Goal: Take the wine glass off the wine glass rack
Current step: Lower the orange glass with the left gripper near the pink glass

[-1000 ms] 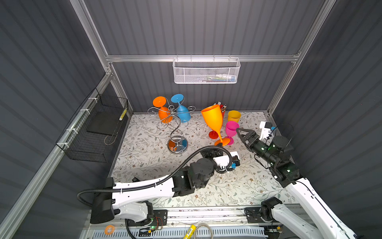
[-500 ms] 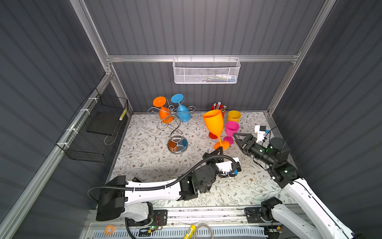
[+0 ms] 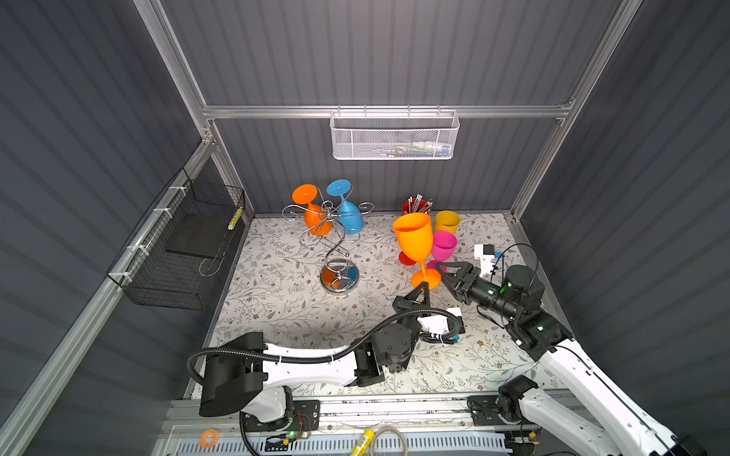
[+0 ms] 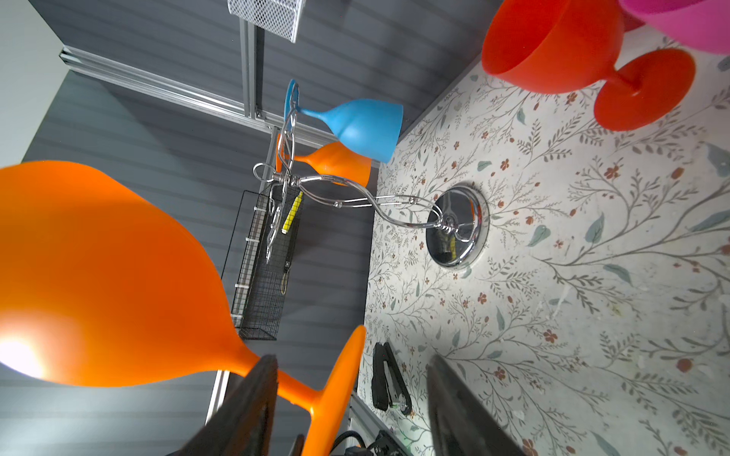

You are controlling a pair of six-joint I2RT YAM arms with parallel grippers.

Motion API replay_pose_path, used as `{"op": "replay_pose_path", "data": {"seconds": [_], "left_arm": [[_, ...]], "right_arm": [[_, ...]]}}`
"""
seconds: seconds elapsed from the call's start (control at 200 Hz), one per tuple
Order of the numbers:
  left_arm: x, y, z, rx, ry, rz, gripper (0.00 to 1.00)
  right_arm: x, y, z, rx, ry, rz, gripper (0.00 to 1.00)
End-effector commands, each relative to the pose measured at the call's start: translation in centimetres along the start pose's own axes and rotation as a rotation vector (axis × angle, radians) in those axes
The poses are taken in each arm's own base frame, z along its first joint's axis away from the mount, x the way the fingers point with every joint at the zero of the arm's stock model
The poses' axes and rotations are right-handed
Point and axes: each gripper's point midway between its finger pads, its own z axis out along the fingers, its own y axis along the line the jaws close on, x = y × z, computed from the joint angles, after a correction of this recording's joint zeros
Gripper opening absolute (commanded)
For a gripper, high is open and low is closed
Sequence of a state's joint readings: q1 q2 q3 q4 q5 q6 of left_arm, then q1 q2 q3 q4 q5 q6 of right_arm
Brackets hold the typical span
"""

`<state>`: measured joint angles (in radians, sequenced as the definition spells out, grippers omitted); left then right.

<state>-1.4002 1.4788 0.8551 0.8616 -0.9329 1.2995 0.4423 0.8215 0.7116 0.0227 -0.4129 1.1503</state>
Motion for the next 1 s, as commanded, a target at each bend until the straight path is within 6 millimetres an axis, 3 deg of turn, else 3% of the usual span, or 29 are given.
{"op": "replay_pose_path", "data": {"seconds": [0.0,0.1,0.535,0.625,0.861,0.996], "left_arm": [[-0.2,0.9,-0.3,-0.048,-0.001,-0.021,0.00],[-0.2,1.0,-0.4,-0.054,-0.006,-0.019,0.00],[-0.1,0.7,-0.2,-0.059,0.009,-0.002,0.00],[-0.1,0.9,0.0,-0.050,0.023,-0.009,0.08],[-0.2,1.1,0.0,-0.038,0.022,-0.017,0.18],[-0.3,1.1,0.0,-0.035,0.024,-0.019,0.35]], "right_arm": [[0.3,0.2,0.5,-0.005,0.006,-0.020,0.59],[0.5,0.1,0.9,0.001,0.008,-0.023,0.54],[0.6,0.3,1.5,-0.023,0.007,-0.019,0.13],[0.6,0.2,1.4,-0.025,0.002,-0.015,0.00],[0.4,0.4,1.6,-0.034,-0.002,-0.017,0.00],[0.4,0.3,1.8,-0.042,-0.006,-0.017,0.00]]}}
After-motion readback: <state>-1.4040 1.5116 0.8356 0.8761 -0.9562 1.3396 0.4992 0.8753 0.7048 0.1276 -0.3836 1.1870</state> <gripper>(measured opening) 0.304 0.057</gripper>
